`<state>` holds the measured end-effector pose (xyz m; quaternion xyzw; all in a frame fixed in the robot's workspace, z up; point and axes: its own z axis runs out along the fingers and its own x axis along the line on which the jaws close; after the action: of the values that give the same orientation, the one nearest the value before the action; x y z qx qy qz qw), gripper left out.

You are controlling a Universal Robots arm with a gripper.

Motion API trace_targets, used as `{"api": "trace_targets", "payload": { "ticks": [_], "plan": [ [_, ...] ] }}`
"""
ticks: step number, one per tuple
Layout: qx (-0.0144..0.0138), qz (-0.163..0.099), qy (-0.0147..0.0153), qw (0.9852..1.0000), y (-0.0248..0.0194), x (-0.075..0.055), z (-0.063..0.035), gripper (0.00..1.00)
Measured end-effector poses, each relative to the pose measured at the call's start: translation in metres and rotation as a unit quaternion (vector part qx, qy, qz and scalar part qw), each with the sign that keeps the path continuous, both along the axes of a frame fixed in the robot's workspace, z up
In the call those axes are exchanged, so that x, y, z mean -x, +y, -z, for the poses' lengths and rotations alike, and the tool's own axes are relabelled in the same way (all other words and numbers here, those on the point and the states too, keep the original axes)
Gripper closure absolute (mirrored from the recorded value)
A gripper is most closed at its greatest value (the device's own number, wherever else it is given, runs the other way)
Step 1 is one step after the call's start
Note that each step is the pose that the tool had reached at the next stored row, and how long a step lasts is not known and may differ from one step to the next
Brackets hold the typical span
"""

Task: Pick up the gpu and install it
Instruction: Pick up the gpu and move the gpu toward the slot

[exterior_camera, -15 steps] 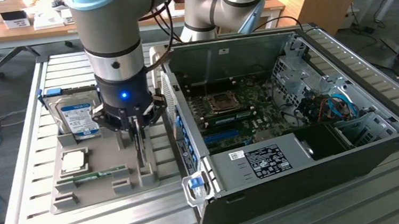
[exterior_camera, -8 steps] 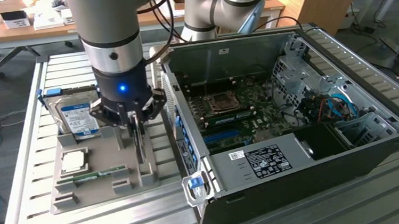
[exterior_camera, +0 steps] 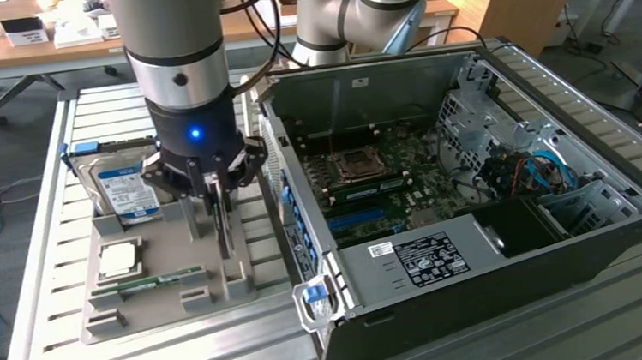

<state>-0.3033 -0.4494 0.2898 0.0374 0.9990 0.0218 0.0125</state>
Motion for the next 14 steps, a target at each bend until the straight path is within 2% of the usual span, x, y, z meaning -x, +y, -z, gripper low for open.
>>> {"api": "trace_targets", "payload": {
  "ticks": [10, 14],
  "plan": [
    [0.0000, 0.000, 0.0000, 1.0000, 0.0000, 0.000, -0.0174, 0.73],
    [0.0000, 0.000, 0.0000, 1.0000, 0.0000, 0.000, -0.0272, 0.73]
  ]
}}
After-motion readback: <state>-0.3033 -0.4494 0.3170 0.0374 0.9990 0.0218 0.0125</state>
